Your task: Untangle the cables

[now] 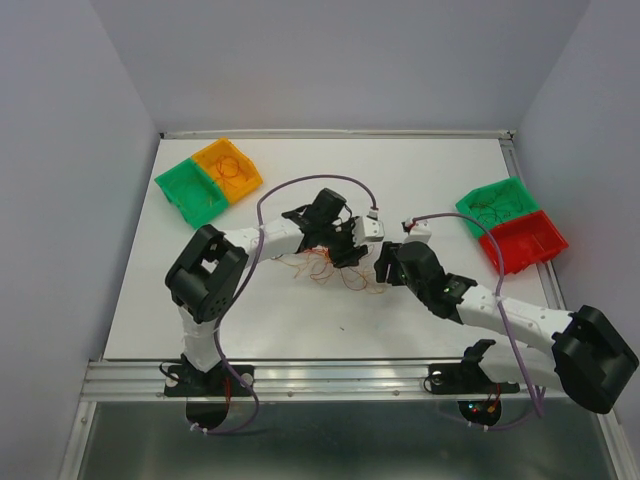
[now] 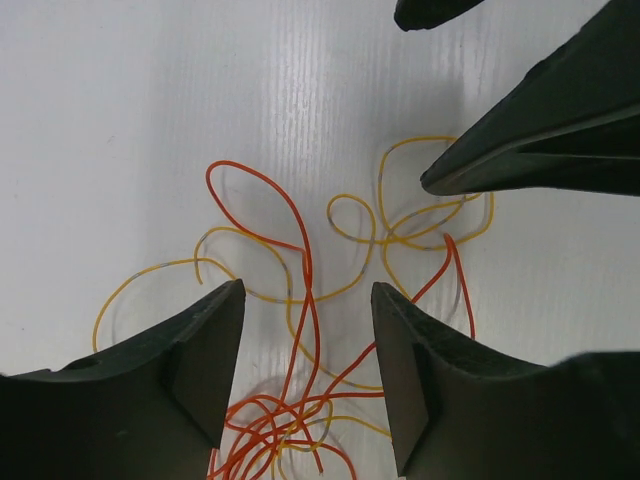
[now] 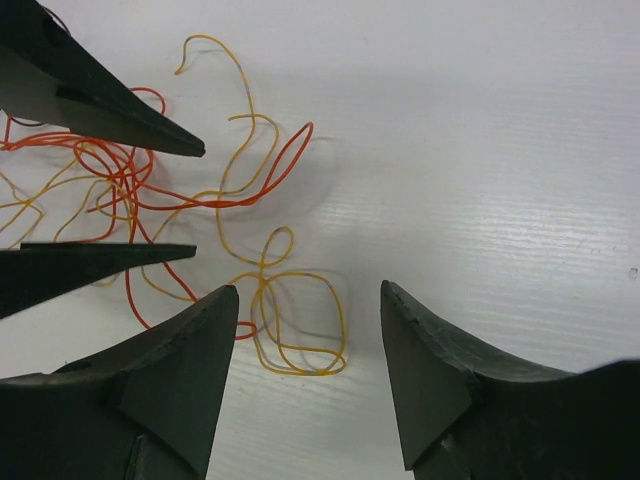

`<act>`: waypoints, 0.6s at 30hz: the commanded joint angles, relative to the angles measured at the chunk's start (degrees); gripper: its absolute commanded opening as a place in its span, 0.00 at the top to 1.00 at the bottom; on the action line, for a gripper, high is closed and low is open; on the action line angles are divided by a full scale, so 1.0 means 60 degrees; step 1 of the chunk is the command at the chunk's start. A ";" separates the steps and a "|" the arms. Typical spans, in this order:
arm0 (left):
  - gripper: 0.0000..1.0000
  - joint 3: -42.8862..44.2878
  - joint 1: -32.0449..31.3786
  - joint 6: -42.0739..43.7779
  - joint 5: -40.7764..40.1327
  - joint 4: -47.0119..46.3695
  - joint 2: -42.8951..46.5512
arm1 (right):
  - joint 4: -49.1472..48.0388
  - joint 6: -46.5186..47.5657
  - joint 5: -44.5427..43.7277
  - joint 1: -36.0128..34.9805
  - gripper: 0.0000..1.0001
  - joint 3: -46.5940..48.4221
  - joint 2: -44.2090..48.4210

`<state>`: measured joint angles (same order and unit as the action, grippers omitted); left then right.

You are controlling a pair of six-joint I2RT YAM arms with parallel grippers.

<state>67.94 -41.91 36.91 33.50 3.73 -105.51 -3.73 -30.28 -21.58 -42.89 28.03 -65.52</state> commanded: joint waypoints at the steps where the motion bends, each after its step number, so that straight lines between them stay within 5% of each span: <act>1: 0.46 0.0454 0.0027 0.0192 -0.0235 0.0213 -0.0051 | -0.0067 -0.0168 -0.0446 -0.0087 0.37 -0.0204 0.0035; 9: 0.49 0.0659 0.0012 0.0294 -0.0617 0.0580 -0.0373 | -0.0082 -0.0241 -0.0490 -0.0102 0.37 -0.0350 0.0153; 11: 0.67 0.0776 -0.0002 0.0309 -0.0617 0.0726 -0.0461 | -0.0082 -0.0241 -0.0417 -0.0087 0.37 -0.0380 0.0167; 12: 0.88 0.0877 -0.0002 0.0309 -0.0631 0.0770 -0.0490 | -0.0097 -0.0226 -0.0358 -0.0087 0.37 -0.0365 0.0182; 13: 0.98 0.0878 0.0012 0.0309 -0.0660 0.0785 -0.0476 | -0.0097 -0.0212 -0.0300 -0.0087 0.38 -0.0380 0.0139; 18: 1.00 0.0543 0.0012 0.0353 -0.0573 0.0566 0.0138 | -0.0579 0.0344 0.0592 -0.0087 0.38 -0.0482 -0.0052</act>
<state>70.43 -41.89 38.44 29.30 7.55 -108.77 -3.49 -30.44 -21.12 -42.89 26.26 -65.52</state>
